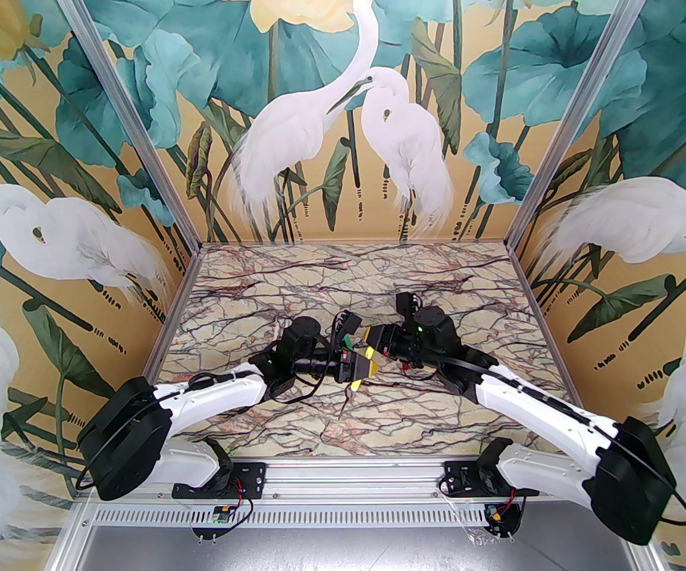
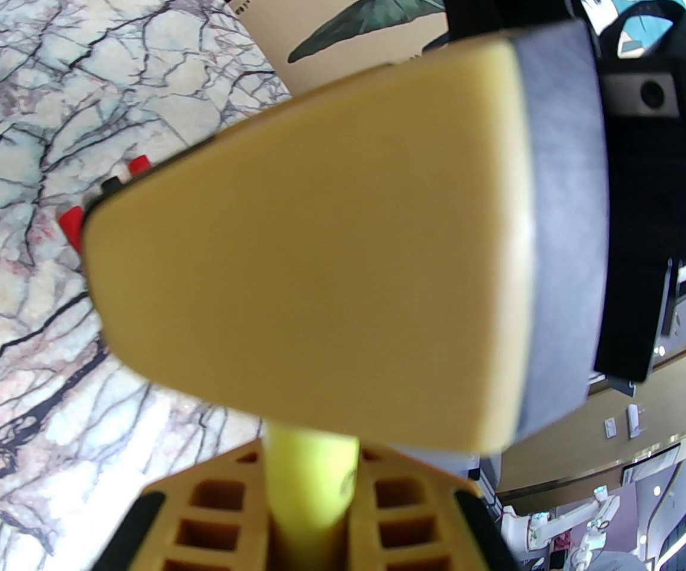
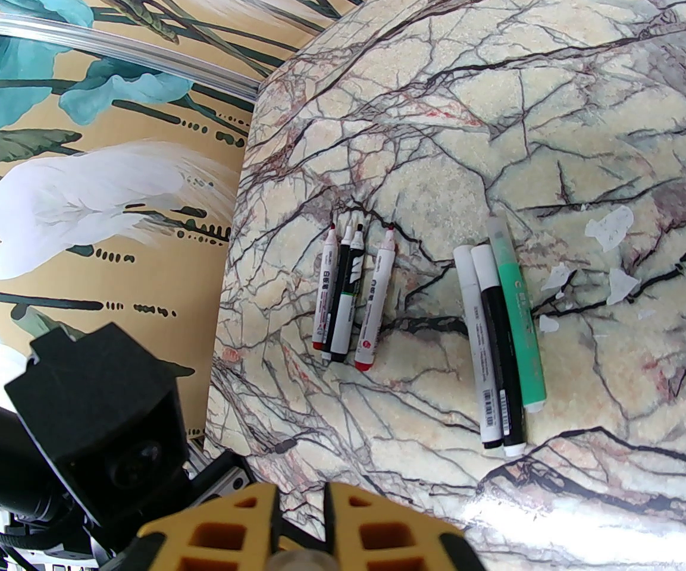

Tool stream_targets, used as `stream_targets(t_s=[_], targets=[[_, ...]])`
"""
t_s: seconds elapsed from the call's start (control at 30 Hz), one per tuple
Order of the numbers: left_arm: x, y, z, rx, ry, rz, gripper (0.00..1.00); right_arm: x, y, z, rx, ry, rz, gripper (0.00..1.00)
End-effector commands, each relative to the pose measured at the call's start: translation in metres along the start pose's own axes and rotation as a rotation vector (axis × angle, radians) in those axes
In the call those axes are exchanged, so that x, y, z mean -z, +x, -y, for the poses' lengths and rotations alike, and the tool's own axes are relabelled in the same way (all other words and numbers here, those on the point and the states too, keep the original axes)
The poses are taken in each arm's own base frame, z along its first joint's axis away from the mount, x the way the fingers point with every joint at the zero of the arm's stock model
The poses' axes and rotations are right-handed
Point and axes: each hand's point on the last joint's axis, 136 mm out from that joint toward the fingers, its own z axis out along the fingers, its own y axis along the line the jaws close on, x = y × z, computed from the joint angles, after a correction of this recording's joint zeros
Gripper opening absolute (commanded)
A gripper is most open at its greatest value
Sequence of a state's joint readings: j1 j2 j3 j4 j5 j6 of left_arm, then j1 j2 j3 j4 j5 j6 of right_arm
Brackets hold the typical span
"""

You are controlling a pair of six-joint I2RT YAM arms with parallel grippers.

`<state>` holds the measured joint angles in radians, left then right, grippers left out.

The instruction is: Open the pen caps

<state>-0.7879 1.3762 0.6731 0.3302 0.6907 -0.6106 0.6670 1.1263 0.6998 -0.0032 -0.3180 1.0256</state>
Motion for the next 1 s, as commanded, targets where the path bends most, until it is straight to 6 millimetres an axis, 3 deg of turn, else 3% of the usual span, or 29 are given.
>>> stream_targets(t_s=[0.0, 0.27, 0.57, 0.73, 0.97], targets=[[0.004, 0.004, 0.005, -0.008, 0.028, -0.005, 0.07, 0.009, -0.008, 0.000, 0.011, 0.010, 0.049, 0.16], [-0.007, 0.020, 0.027, -0.044, 0.085, -0.107, 0.06, 0.025, -0.024, -0.011, 0.050, -0.034, 0.132, 0.14], [-0.010, 0.025, 0.046, -0.058, 0.126, -0.159, 0.06, 0.065, -0.053, -0.025, 0.096, -0.120, 0.249, 0.14], [-0.025, 0.041, 0.047, -0.093, 0.057, -0.251, 0.06, 0.086, -0.070, -0.018, 0.073, -0.075, 0.328, 0.14], [-0.039, 0.050, 0.051, -0.134, 0.005, -0.307, 0.05, 0.105, -0.085, 0.006, 0.018, 0.042, 0.407, 0.14]])
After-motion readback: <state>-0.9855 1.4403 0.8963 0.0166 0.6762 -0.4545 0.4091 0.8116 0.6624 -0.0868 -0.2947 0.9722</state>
